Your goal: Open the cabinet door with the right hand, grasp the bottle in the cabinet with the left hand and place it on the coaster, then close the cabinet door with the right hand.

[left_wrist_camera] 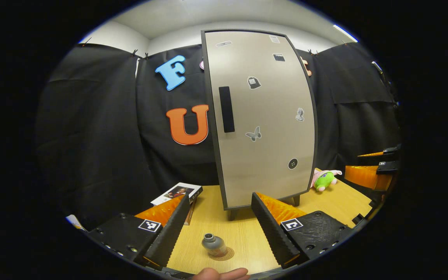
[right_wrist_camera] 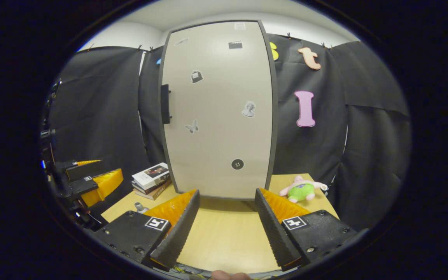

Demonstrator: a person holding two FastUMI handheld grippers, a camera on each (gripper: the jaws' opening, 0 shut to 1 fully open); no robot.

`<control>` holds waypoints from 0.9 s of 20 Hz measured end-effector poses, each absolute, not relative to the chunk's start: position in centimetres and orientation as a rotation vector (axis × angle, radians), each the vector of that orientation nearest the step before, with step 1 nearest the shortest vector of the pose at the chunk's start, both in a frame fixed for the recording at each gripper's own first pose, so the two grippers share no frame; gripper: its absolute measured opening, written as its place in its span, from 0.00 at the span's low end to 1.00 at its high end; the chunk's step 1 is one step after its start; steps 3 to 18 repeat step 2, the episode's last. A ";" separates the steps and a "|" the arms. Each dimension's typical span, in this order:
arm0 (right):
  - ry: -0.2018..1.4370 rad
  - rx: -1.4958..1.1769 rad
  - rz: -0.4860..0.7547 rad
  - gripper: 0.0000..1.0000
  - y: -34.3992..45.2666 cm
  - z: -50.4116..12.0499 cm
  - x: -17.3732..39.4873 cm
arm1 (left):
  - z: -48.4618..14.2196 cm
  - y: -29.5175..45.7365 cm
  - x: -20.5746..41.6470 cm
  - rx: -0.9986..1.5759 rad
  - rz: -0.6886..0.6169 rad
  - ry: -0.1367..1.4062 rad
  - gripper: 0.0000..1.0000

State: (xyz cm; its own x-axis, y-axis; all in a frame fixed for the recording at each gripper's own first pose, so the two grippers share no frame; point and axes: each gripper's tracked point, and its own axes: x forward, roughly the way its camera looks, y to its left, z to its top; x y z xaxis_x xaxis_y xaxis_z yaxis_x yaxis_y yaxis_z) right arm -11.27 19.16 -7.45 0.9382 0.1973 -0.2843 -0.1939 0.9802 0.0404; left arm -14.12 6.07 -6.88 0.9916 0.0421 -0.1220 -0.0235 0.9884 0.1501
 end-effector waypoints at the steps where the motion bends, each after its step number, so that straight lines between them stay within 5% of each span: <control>1: 0.298 0.007 0.199 0.92 19.2 -7.7 -11.3 | -6.8 6.1 -14.3 0.144 0.032 0.124 0.96; 18: 0.304 0.007 0.200 0.92 19.3 -8.0 -11.2 | -6.7 6.1 -14.4 0.138 0.031 0.122 0.96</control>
